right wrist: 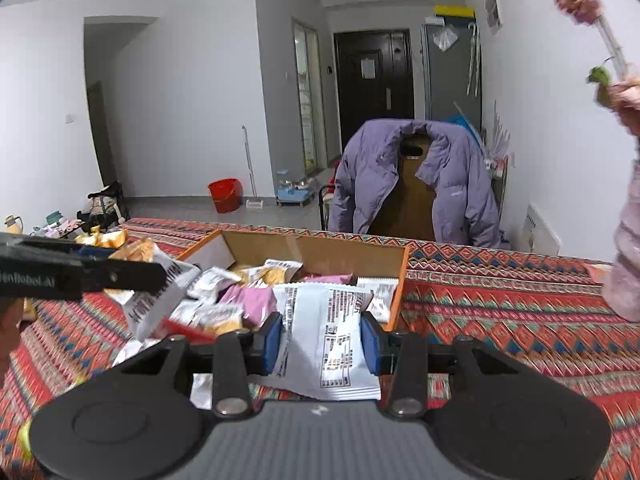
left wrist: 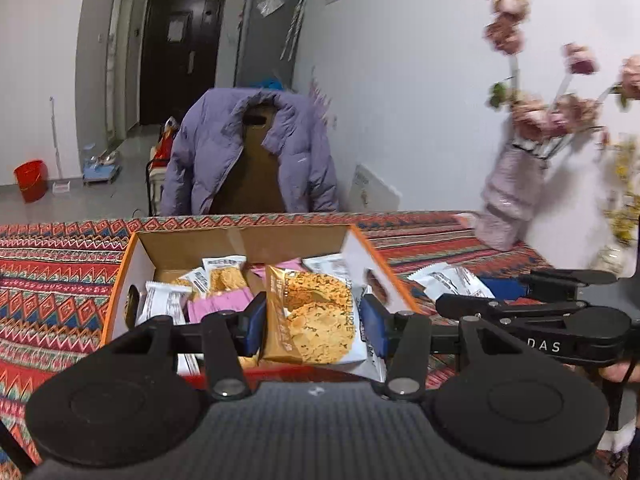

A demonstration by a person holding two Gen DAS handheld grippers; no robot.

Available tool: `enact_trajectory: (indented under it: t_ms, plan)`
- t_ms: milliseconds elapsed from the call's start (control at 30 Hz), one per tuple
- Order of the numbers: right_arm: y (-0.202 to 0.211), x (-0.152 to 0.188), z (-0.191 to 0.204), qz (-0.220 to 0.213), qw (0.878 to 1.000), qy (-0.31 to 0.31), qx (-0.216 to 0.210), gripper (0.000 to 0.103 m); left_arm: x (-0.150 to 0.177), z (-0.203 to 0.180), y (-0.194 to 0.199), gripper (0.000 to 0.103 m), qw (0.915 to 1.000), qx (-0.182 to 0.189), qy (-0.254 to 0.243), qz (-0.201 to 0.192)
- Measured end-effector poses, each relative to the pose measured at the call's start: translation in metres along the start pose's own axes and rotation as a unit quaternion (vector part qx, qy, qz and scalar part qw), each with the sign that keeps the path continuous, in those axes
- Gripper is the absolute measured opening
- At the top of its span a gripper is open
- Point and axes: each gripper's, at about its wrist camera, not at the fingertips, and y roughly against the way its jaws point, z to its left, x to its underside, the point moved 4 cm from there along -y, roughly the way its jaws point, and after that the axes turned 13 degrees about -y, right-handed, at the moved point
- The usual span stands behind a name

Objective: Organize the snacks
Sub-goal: 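Carry the cracker packet and white packet into the box and open both tools, then withdraw both tools from the box back over the snack pile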

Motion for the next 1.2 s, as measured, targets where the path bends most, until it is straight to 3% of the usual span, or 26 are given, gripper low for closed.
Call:
enact_trajectory:
  t_ms: [67,367,467,633,900,1000,1100,1200]
  plan:
    - [-0.045,-0.014,-0.004,0.017,1.000,0.003,0.011,0.040,-0.004,0.009,-0.032,0.050,0.9997,0.012,0.008,0.021]
    - [-0.138,-0.011,-0.014,0.069,0.996,0.015,0.046,0.041,0.017,0.033,-0.132,0.050,0.9934,0.042,0.027,0.103]
    - [-0.152,-0.008,-0.017,0.075,0.995,0.023,0.057,0.046,0.021,0.033,-0.148,0.055,0.9923,0.048,0.036,0.108]
    - [-0.162,-0.014,-0.027,0.060,0.996,0.014,0.066,0.053,0.019,0.032,-0.157,0.073,0.9931,0.051,0.037,0.099]
    - [-0.131,-0.026,-0.023,0.033,0.997,0.014,0.063,0.062,0.011,0.036,-0.124,0.073,0.9948,0.040,0.028,0.090]
    - [-0.105,-0.028,-0.018,0.021,0.998,0.019,0.060,0.064,0.009,0.040,-0.089,0.074,0.9966,0.026,0.016,0.076]
    - [-0.068,-0.021,-0.009,0.010,0.998,0.032,0.054,0.076,0.010,0.040,-0.044,0.080,0.9986,0.016,0.001,0.051]
    - [-0.025,-0.007,0.001,0.001,0.998,0.048,0.049,0.077,0.020,0.040,0.008,0.085,0.9997,-0.010,-0.014,0.019]
